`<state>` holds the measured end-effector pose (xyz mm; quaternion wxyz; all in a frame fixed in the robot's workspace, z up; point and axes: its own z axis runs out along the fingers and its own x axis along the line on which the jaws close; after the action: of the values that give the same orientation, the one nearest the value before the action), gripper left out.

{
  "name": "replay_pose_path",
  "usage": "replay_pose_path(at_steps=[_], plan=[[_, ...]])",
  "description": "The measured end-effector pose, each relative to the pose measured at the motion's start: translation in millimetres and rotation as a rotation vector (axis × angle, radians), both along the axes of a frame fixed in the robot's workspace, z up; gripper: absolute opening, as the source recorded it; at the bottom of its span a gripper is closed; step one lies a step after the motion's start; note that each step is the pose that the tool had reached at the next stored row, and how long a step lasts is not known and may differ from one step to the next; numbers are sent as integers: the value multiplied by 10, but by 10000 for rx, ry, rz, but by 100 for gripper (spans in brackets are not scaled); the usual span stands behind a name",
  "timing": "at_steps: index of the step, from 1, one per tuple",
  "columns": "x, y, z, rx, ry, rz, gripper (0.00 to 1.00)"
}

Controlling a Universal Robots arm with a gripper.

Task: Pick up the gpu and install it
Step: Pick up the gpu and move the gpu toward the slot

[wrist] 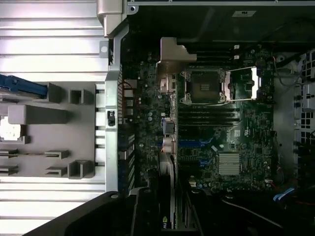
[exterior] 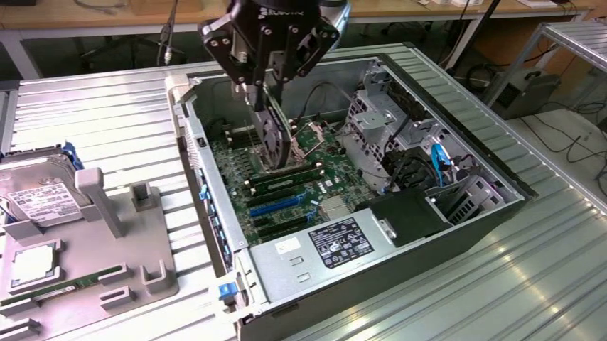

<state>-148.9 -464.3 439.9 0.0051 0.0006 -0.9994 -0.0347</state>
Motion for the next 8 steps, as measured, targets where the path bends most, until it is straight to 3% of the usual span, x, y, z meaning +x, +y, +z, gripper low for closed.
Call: replay_pose_path(at_steps=[8], plan=[[402, 70, -160, -25, 2, -1, 26]])
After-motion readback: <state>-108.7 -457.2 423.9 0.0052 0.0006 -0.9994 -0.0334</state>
